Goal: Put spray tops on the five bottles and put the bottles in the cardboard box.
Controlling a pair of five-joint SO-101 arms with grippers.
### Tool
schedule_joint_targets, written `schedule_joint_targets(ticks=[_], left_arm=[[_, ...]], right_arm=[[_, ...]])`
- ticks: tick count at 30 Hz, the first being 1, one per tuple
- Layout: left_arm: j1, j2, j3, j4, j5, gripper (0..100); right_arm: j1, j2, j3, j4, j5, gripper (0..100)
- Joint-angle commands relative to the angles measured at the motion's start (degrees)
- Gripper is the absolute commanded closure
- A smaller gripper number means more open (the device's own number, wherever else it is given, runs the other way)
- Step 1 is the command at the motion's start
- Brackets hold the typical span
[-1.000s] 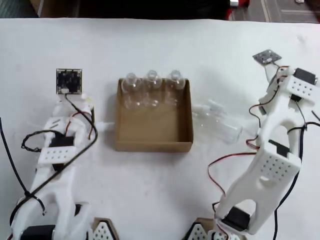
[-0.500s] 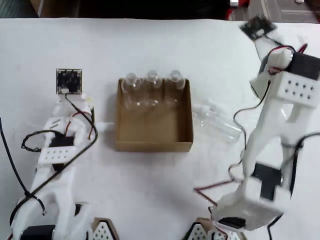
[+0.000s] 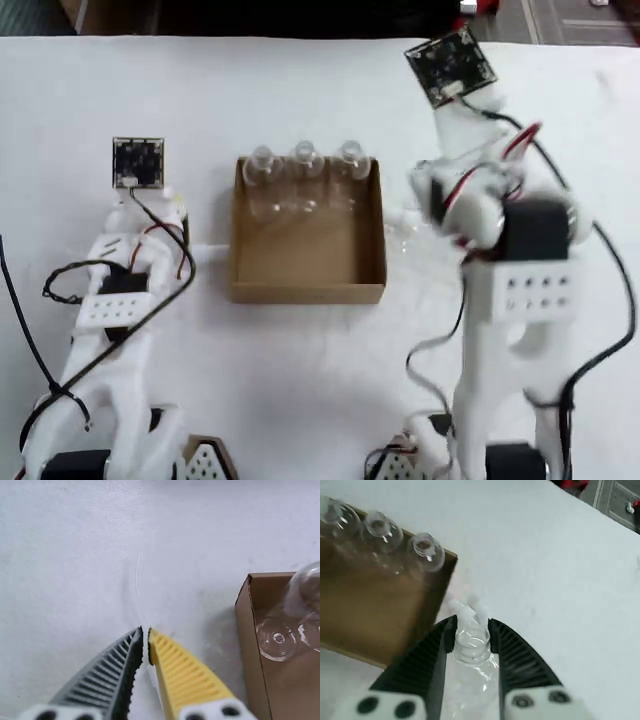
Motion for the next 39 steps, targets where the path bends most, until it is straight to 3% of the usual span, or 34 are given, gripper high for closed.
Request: schedule_joint_targets(ticks=[1, 11, 17, 23, 26, 31, 39], left_arm=[[0.2, -0.7, -1.2, -1.6, -0.6, 98], [0.1, -0.7, -1.2, -1.7, -0.6, 98], [0.1, -0.7, -1.3, -1.7, -0.6, 98], [0.1, -0.7, -1.3, -1.7, -0.6, 98], [0.1, -0.7, -1.3, -1.7, -0.6, 98], [0.1, -0.7, -1.3, -1.7, -0.6, 98], [0.1, -0.7, -1.3, -1.7, -0.6, 98]], right_arm=[[-8.4, -10.2, 11.7, -13.1, -8.4, 97.5], [-24.9, -33.2, 47.7, -47.3, -8.9, 98.3], [-29.5, -41.9, 69.0, -73.4, -9.1, 98.3], [-31.6, -41.3, 83.5, -96.7, -9.2, 98.3], [-31.6, -38.7, 86.2, -101.6, -9.5, 98.3], [-31.2, -31.2, 84.7, -101.7, -20.1, 98.3], [-31.1, -20.8, 81.2, -102.1, -20.7, 98.3]])
